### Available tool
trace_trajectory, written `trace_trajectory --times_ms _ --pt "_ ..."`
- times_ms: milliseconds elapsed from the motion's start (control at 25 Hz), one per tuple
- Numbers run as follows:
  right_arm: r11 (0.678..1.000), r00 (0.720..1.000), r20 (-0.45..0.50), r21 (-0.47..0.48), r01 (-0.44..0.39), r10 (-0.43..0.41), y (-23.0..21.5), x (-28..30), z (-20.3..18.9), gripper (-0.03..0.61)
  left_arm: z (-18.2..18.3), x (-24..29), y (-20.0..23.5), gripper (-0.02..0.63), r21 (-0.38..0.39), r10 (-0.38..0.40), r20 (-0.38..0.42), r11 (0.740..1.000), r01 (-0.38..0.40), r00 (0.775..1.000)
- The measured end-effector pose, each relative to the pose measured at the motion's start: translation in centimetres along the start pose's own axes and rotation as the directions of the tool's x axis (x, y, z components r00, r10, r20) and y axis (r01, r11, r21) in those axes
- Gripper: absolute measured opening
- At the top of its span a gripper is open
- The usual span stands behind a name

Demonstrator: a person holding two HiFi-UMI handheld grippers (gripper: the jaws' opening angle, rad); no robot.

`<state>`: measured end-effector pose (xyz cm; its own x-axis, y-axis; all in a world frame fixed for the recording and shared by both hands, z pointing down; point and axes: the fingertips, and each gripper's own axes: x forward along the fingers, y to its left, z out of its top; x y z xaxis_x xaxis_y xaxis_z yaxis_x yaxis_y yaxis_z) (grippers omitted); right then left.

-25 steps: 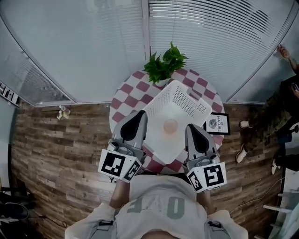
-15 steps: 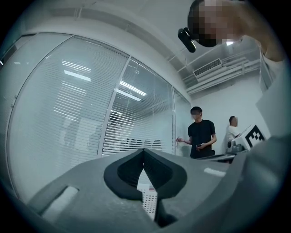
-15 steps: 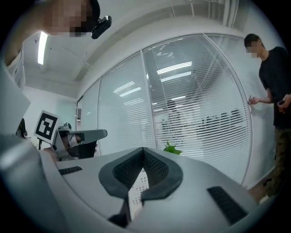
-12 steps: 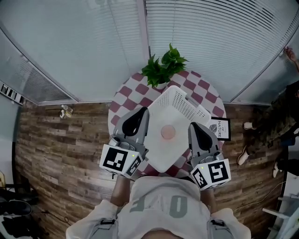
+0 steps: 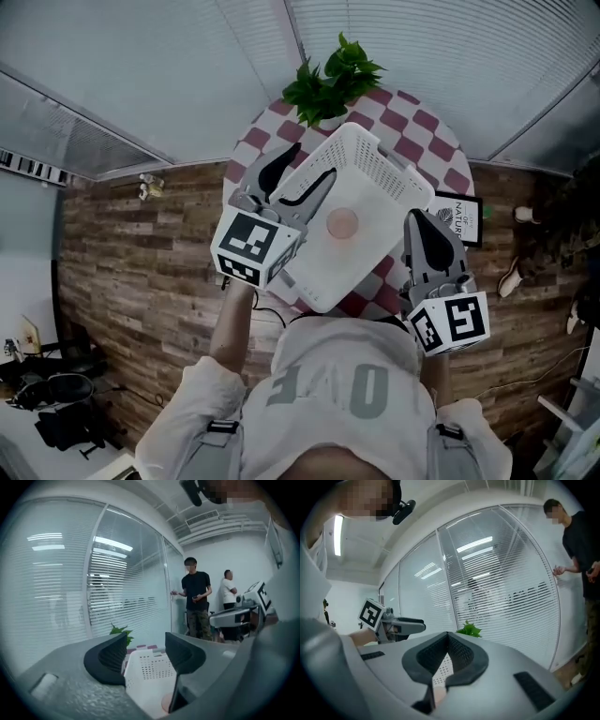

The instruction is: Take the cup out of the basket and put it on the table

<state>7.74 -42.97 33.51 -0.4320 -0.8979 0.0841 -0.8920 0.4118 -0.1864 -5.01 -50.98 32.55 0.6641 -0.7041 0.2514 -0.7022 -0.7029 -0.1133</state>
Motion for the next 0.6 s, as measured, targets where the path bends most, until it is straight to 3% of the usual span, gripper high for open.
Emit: trace_trajectory --times_ms 120,240,320,440,600 --pt "1.000 1.000 -0.009 0.026 -0.007 0.007 -0.2 -0.2 -1.0 0.008 -3.5 2.5 -2.0 0.247 0.033 -0.086 -0.119 0.995 0.090 0.989" --pt "0.999 1.000 -0.011 0.034 -0.008 0.008 -0.4 -0.5 -1.5 0.008 -8.2 4.6 -3.8 0.247 0.063 -0.173 -0.270 0.978 0.197 0.947" --pt "0.999 1.000 -0.012 0.042 -0.001 0.002 -0.7 -1.0 -1.8 0.008 -11.8 5.8 -4.9 0.247 0.082 -0.222 -0.398 0.958 0.275 0.890" --pt "0.998 1.000 -0.012 0.065 0.024 -0.023 -1.8 -1.8 -2.2 0.008 -17.2 7.1 -6.0 0.249 0.104 -0.257 -0.574 0.919 0.380 0.778" --pt "0.993 0.998 -0.013 0.099 0.057 -0.056 -3.1 -2.8 -2.9 0.008 -22.2 7.6 -6.4 0.249 0.074 -0.273 -0.710 0.888 0.454 0.649"
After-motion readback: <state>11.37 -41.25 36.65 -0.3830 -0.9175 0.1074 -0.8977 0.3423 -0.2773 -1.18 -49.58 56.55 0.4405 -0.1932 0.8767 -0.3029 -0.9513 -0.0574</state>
